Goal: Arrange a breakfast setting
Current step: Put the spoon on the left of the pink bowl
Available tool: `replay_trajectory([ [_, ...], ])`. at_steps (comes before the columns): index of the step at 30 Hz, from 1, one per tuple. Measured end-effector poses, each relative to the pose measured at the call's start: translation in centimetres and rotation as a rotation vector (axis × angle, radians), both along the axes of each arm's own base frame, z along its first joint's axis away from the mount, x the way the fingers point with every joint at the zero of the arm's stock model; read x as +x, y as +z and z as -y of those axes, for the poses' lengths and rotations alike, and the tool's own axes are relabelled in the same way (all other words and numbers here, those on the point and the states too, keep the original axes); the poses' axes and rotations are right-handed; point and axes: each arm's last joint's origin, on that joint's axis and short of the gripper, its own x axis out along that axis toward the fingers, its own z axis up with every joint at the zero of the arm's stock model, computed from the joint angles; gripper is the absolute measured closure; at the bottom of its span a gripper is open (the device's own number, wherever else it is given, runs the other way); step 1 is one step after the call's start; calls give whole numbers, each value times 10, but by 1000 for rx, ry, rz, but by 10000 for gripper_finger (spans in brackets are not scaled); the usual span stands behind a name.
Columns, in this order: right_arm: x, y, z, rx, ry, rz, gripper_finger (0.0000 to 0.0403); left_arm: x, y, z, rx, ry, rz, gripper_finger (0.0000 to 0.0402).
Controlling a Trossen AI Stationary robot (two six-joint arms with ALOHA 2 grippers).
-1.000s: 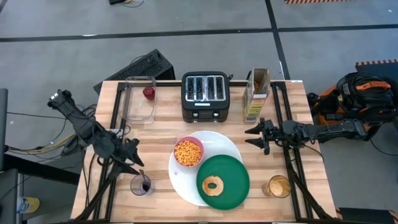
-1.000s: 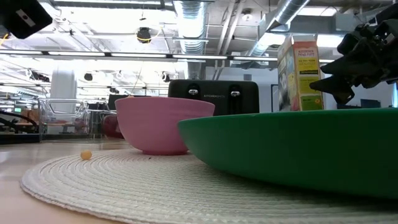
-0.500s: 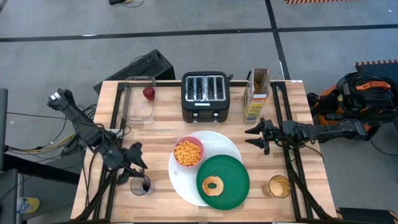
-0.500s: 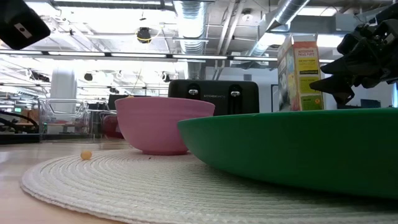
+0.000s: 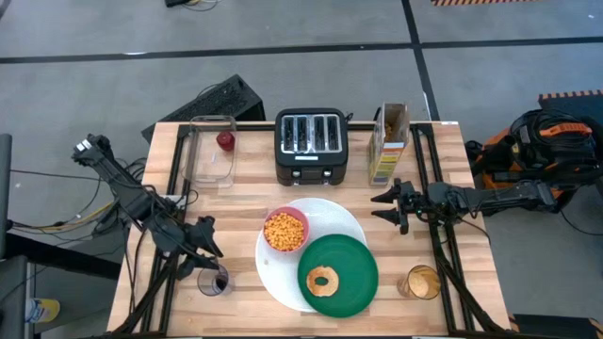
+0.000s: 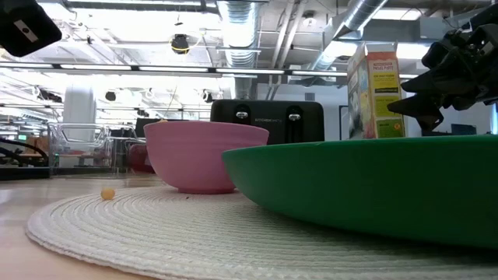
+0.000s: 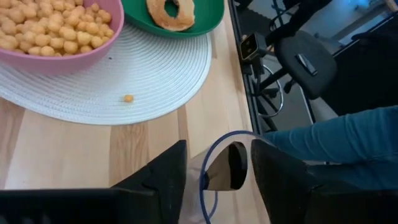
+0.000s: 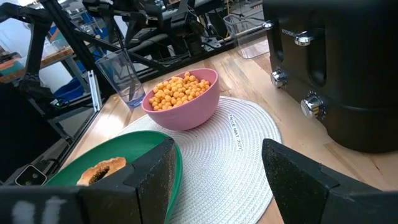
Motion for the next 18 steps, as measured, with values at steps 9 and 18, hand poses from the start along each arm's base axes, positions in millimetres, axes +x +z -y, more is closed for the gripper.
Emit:
replay_trajectory([
  [9,0,0,0,0,0,0,143,-1,0,0,-12,-23,-8,332],
  [18,0,0,0,0,0,0,143,-1,0,0,-6,-22,0,397],
])
